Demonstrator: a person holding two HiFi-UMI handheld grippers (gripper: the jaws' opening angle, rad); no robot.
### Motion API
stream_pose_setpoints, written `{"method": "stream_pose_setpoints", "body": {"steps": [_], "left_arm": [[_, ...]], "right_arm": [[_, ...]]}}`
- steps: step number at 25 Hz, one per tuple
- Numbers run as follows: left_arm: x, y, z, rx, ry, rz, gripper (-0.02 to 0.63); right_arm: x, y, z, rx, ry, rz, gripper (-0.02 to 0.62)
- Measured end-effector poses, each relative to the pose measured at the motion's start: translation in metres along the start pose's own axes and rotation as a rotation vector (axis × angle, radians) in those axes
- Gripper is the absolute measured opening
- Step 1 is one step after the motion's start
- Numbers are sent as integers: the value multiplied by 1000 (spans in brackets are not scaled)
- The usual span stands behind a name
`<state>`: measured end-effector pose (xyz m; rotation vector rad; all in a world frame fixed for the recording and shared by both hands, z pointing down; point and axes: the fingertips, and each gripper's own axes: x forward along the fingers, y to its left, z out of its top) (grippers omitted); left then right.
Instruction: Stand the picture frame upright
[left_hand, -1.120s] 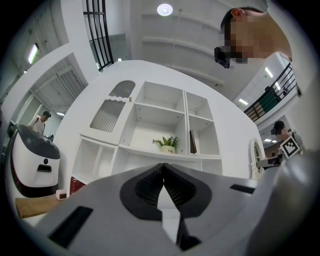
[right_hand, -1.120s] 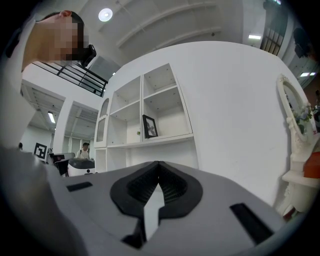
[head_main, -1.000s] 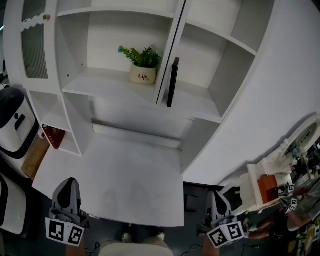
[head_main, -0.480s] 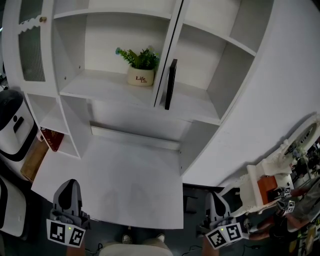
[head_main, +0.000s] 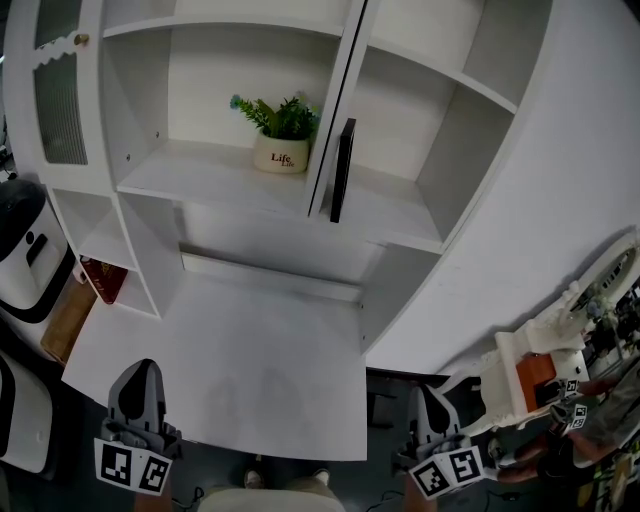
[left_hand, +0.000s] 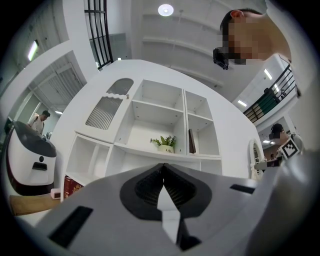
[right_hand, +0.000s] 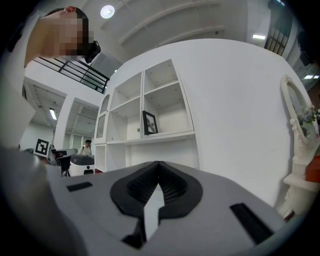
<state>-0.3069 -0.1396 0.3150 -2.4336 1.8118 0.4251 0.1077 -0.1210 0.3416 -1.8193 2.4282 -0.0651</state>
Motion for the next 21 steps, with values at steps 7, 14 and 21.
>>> {"method": "stream_pose_setpoints", "body": {"steps": [7, 14, 21], "left_arm": [[-1, 3, -3, -9, -2, 15, 17], [5, -4, -8, -21, -4, 0, 17], [9, -7, -11, -24, -5, -10, 17]], "right_arm": [[2, 0, 2, -8, 1, 8, 8], [-3, -5, 0, -10, 7, -7, 8], [-6, -8, -3, -8, 7, -19, 8]]}}
